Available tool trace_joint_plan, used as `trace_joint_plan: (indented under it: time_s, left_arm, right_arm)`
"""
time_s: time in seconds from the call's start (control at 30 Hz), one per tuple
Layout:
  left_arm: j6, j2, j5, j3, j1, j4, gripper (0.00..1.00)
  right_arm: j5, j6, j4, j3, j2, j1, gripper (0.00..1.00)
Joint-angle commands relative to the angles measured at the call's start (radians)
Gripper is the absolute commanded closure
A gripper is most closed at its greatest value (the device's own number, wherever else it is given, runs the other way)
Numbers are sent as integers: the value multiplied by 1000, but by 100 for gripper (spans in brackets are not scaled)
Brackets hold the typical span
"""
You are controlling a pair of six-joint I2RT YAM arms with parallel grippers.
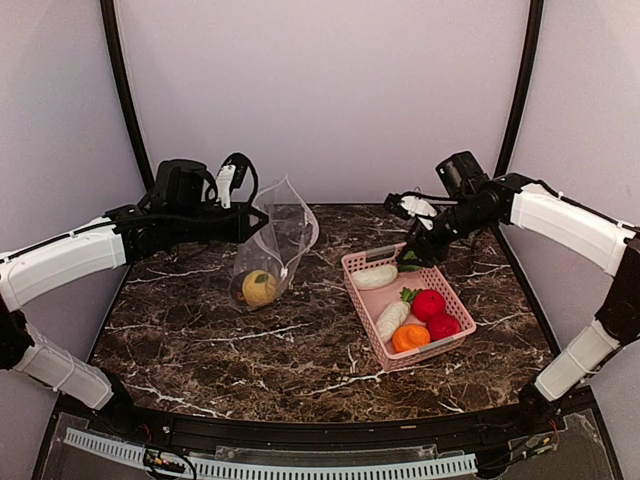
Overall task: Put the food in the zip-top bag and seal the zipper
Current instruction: Pick up the fake fruit from the bin.
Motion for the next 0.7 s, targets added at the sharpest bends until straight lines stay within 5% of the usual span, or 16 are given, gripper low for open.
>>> trace_joint_plan:
  time_s: [0.0,0.37,0.67]
  left_arm:
    - [-11,14,26,23,8,-23,99]
    - [44,126,-24,116,1,-163,99]
    - [-62,119,33,78,-8,-249,99]
  right_arm:
    - [-15,-65,69,-164,-114,-46,41]
    - [69,-170,-23,-259,-158,-51,50]
    - [246,-208,-118,-208,-57,-52,36]
